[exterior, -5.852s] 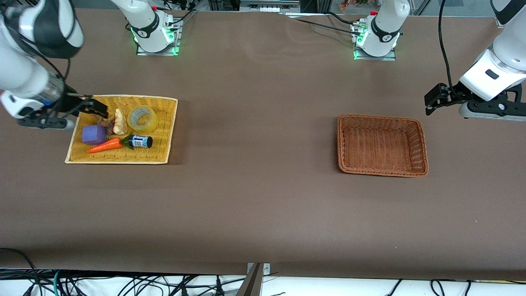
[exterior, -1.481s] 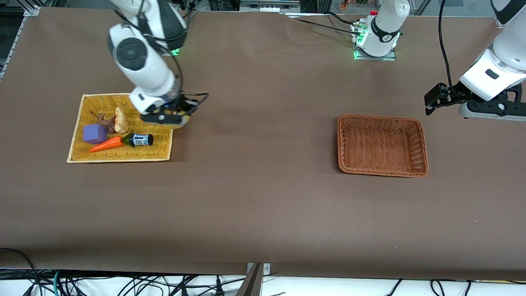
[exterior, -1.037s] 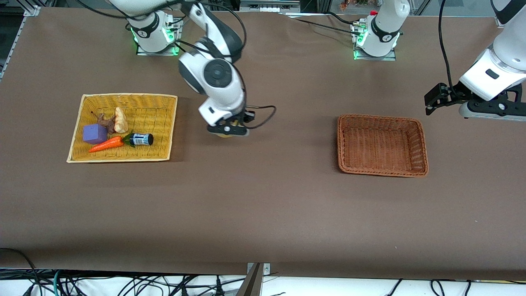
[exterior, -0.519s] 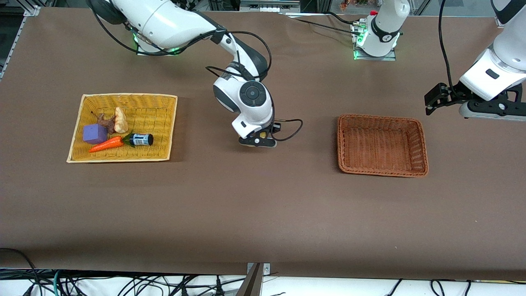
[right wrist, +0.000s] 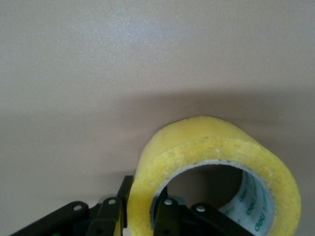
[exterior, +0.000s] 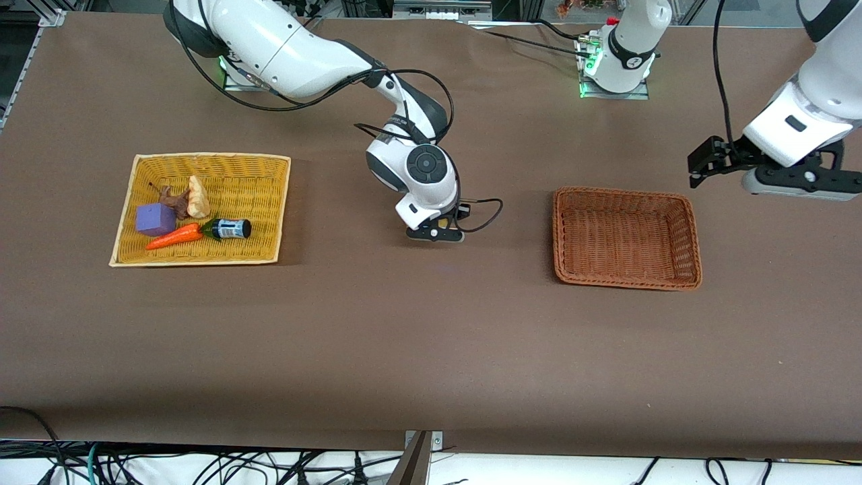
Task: Transfer tape with both arms
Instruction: 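Hold the tape with the right gripper while the left gripper approaches it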
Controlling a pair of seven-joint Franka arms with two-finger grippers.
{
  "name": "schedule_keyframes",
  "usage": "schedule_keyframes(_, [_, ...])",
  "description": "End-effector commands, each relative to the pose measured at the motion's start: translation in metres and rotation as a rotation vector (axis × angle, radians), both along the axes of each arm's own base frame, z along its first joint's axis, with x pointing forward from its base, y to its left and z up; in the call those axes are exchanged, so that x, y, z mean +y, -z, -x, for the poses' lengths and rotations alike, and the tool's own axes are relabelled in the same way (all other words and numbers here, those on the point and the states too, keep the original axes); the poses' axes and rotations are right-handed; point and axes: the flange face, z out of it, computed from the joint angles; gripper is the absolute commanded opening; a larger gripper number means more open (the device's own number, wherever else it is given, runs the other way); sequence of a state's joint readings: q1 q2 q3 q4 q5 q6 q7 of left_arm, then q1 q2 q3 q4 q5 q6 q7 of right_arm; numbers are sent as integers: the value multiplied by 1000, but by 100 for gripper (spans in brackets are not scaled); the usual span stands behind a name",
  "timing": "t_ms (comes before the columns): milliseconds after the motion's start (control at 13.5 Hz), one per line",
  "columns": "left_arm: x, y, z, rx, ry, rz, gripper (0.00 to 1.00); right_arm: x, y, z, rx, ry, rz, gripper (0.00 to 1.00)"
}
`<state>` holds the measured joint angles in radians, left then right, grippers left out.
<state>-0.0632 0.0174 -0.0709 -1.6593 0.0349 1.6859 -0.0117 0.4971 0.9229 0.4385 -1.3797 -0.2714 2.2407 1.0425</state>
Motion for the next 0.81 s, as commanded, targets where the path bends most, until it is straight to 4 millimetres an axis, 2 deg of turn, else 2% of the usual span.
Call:
schedule_keyframes(0, [-6,6,-7,32,20,20,100,8,5,0,-18,-4,-5,59])
schedule_keyframes(74, [-6,6,-6,34,23,20,100,11,-1,0,-32,-20,-4,100])
schedule_keyframes(222, [-10,9,-7,43,31,19,100,23,-46,-5,-100,-69,29,100])
schedule_keyframes(296, [-23,13,-6,52,50,23,100,24,-74,-15,-118,-77,61,100])
schedule_keyframes(370, [-27,13,-5,54,55,26,100,21,-105,-27,-126,-85,81,100])
schedule_keyframes(444, [-41,18,-5,69,67,72,100,15,-139,-35,-140,-134,93,100])
schedule_keyframes(519, [-53,27,-6,98,64,136,100,1,-171,-45,-167,-207,99,100])
schedule_keyframes(593, [-58,34,-8,115,58,173,100,-27,-200,-67,-186,-258,84,100])
schedule_keyframes(741, [-87,53,-10,149,91,185,100,-98,-237,-106,-132,-304,75,100])
